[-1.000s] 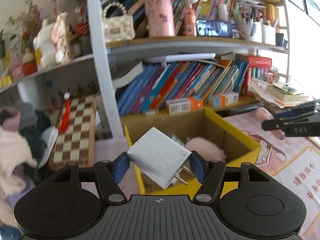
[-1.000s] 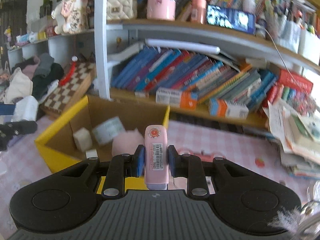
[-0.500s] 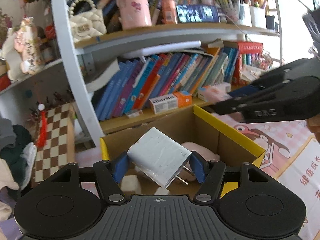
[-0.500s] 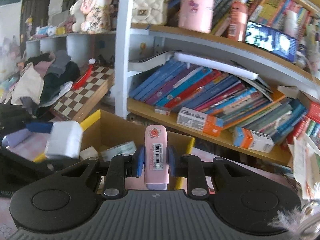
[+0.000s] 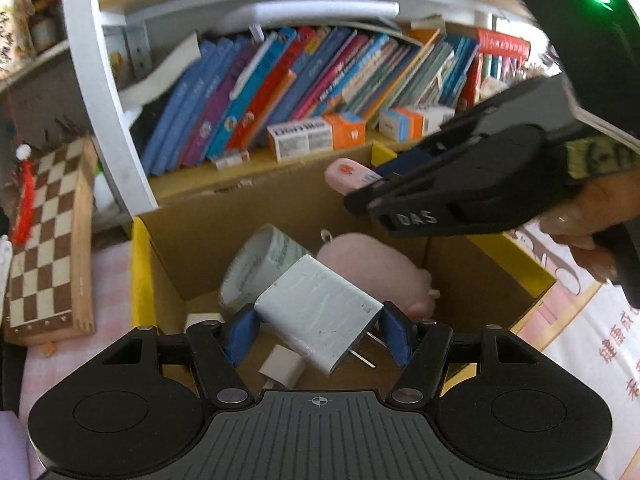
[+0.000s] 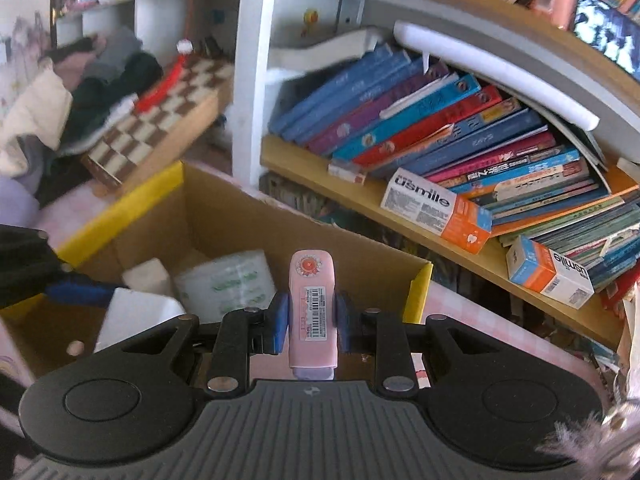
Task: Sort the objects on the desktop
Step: 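Lower into the box and open both tools to drop charger and pink stick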
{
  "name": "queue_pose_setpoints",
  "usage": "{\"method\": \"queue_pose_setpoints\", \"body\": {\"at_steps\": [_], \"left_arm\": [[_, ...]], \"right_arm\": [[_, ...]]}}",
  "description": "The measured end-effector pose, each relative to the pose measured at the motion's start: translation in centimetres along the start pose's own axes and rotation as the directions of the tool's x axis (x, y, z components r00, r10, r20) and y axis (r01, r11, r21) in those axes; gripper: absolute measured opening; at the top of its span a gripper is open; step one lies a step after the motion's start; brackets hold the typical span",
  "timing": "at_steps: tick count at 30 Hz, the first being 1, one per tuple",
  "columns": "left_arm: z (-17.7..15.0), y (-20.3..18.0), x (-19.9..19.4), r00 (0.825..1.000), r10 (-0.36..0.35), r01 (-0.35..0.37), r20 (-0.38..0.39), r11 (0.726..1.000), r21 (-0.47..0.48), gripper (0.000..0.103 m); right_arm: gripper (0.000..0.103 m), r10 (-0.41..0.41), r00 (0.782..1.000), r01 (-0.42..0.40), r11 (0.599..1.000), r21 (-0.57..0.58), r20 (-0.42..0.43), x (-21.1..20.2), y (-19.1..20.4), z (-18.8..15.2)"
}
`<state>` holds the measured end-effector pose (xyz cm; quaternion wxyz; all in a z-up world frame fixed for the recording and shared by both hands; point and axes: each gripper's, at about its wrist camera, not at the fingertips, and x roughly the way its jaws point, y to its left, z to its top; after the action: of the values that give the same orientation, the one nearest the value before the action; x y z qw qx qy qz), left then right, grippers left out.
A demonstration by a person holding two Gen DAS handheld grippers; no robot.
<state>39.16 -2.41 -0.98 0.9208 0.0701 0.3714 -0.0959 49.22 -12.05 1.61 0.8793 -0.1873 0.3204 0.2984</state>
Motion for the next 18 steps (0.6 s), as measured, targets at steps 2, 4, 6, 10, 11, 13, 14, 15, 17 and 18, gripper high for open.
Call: {"method": "queue_pose_setpoints", "body": {"at_steps": [2,4,6,10,11,13,14,15,17,18], "left_arm": [[0.0,-0.1,0.6,1.000,-0.009,0.009,-0.021,1.000,0.004,0.065],[-0.1,-0.1,1.0,0.999,-0.022,0.022,-0.037,1.000,-0.002,0.065],[-0.1,0.0,1.3,0.998,-0.039,0.038,-0.052,0.999,-0.013,0.065],[-0.1,0.5,1.6,0.995,-0.069,0.066,-0.074,0.997,-0.046,0.065],[-0.1,0.6,1.7,0.994,-0.075,0.071,-0.078,0.996,-0.053,0.065],[-0.1,0.7,1.7,0.993,-0.087,0.082,-0.085,0.994,-0.068,0.065],[-0.1,0.8,1.8,0.992,-0.094,0.087,-0.088,0.993,-0.077,0.065],[-0.1,0.9,1.9,0.991,-0.101,0.093,-0.091,0.992,-0.085,0.065],[-0.1,1.2,2.1,0.988,-0.117,0.106,-0.099,0.989,-0.103,0.065],[-0.1,1.3,2.1,0.987,-0.125,0.113,-0.102,0.987,-0.112,0.065]], "right_arm": [[0.023,-0.001,1.000,0.000,1.000,-0.018,-0.026,1.1,-0.1,0.1],[0.023,0.001,0.999,-0.002,0.999,-0.035,-0.052,2.0,-0.2,0.2],[0.023,0.002,0.997,-0.006,0.999,-0.051,-0.079,2.9,-0.2,0.2],[0.023,0.008,0.992,-0.017,0.998,-0.066,-0.126,4.3,-0.4,0.0],[0.023,0.011,0.991,-0.020,0.998,-0.067,-0.133,4.5,-0.4,-0.1],[0.023,0.014,0.990,-0.024,0.997,-0.068,-0.138,4.9,-0.4,-0.1],[0.023,0.016,0.990,-0.026,0.997,-0.069,-0.139,5.0,-0.4,0.0],[0.023,0.018,0.990,-0.028,0.997,-0.070,-0.141,5.1,-0.4,0.1],[0.023,0.021,0.989,-0.032,0.997,-0.072,-0.146,5.3,-0.5,0.2],[0.023,0.022,0.989,-0.033,0.997,-0.073,-0.148,5.4,-0.5,0.3]]}}
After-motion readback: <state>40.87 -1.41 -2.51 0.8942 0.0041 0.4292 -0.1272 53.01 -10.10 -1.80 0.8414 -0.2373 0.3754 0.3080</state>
